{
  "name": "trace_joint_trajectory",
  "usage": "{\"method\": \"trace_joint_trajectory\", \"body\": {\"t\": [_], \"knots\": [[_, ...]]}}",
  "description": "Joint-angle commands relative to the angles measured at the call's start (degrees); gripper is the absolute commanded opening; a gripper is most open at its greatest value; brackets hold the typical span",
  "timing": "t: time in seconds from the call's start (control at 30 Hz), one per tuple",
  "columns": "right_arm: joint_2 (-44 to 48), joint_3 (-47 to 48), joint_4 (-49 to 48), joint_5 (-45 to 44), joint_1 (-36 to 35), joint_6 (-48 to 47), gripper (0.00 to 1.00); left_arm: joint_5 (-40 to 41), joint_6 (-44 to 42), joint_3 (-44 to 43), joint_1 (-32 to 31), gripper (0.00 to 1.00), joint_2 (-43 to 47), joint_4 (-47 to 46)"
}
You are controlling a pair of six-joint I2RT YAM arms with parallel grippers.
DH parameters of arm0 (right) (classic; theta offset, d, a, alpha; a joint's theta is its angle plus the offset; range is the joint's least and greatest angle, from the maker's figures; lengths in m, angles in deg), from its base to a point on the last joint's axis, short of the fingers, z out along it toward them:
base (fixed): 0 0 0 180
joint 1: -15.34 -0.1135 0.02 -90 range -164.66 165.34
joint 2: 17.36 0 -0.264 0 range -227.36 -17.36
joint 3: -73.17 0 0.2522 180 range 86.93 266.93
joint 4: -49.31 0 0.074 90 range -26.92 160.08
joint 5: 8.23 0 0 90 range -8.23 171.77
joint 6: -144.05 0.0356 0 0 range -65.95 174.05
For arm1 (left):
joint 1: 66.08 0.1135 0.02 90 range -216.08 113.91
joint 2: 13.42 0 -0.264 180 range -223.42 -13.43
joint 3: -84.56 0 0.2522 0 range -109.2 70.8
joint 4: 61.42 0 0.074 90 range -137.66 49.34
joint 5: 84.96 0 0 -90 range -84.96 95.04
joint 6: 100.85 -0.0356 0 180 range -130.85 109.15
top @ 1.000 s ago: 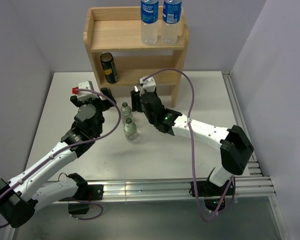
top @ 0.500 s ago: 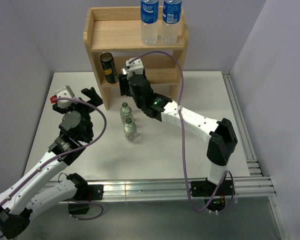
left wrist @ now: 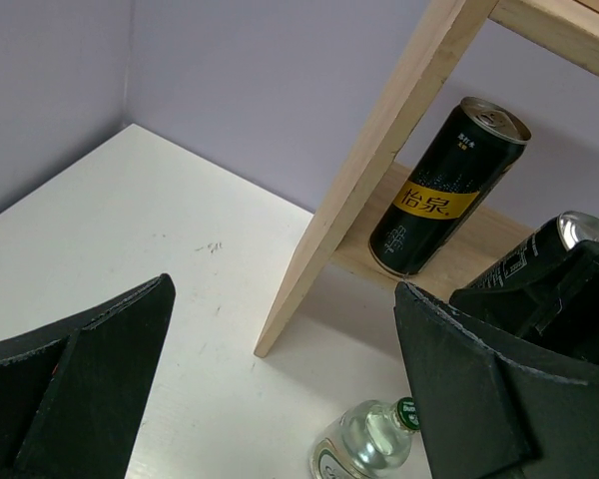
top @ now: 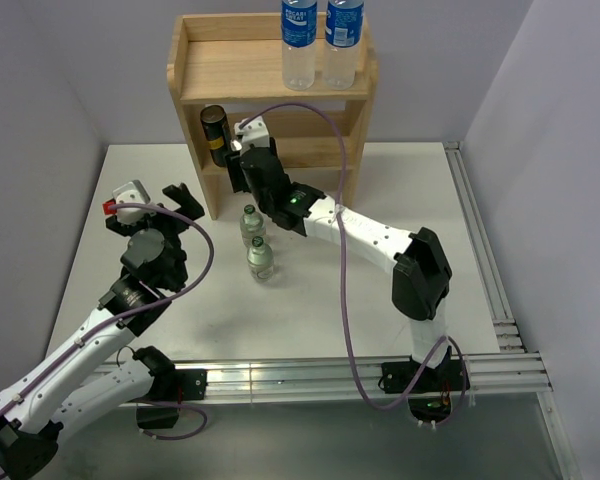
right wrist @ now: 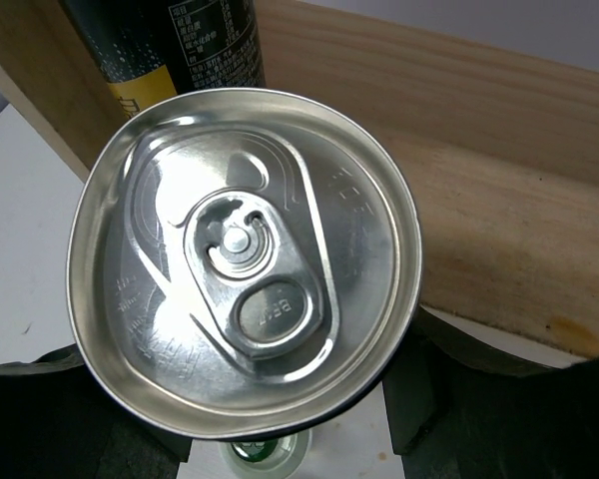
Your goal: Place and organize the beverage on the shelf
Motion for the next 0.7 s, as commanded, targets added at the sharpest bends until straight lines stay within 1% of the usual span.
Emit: {"method": "trace_joint_trajectory", "body": {"t": [0.0,0.3,0.67], "knots": [[1.1,5.7,-6.7,-1.4,0.4,-1.2,0.0,0.7,0.0,0.1,-0.3,0.99,0.7,-1.3],[0.2,7.3,-8.9,-2.4,1.4,-1.8,0.0,0.3,-0.2,0.7,-0.4,0.99,0.4,-1.8],[-5.6,11.0,-10.3,-2.9,4.1,-1.5,0.0,0.2,-0.6,1.5,-0.3,0.99,0.3,-2.3]]}}
